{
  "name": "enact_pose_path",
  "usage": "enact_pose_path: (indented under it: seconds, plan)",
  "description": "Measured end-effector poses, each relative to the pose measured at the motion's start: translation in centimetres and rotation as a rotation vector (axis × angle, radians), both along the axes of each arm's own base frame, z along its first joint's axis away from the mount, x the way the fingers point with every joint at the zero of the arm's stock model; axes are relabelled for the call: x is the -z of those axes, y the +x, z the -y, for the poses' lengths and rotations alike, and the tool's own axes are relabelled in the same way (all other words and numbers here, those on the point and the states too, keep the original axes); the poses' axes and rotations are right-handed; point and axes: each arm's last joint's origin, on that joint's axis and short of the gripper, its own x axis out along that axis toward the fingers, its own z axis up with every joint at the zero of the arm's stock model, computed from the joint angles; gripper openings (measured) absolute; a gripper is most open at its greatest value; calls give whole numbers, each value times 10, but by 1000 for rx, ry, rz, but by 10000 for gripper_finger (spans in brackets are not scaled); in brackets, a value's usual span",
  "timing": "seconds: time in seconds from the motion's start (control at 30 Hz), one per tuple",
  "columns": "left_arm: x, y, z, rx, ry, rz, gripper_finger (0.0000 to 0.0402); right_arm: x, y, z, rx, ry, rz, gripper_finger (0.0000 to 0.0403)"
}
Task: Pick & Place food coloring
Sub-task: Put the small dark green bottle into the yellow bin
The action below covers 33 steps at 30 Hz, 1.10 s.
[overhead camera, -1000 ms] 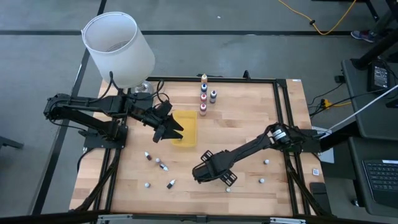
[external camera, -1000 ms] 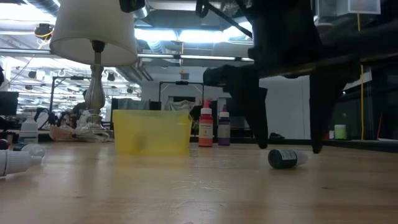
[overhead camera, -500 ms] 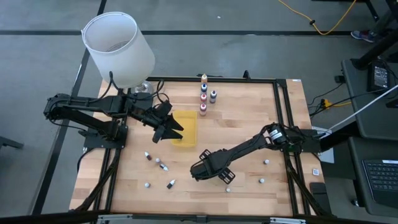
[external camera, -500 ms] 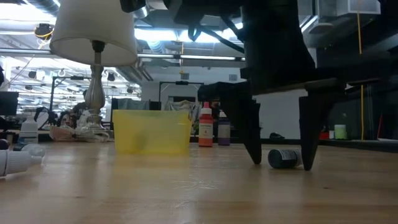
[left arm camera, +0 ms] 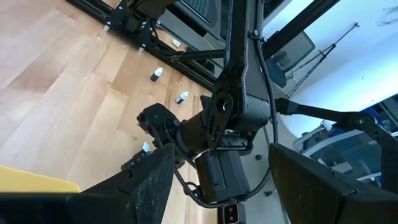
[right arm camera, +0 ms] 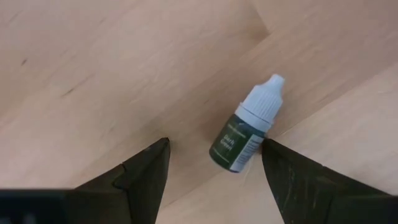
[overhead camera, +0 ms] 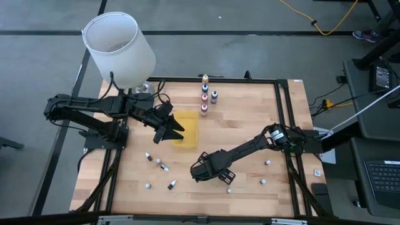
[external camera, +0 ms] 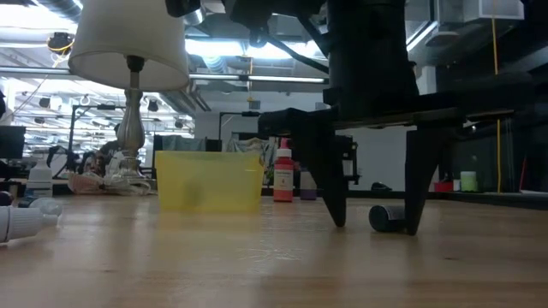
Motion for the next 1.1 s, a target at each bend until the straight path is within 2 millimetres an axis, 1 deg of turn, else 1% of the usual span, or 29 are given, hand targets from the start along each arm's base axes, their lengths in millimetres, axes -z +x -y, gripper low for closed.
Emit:
enact_pose_path:
  seconds: [0.2,0.4,0.63,1.1]
  plan:
    - [0,0,0,3,10,3,253,0,0,0,-3,1,3,255]
    - [0,0,0,5,10,3,253,0,0,0,33,-2,2,255]
    - [0,0,1,53,-7,3,253,0,0,0,55,-2,-1,255]
    - [0,0,2,56,-7,4,253,0,-2,1,87,-7,-21,254]
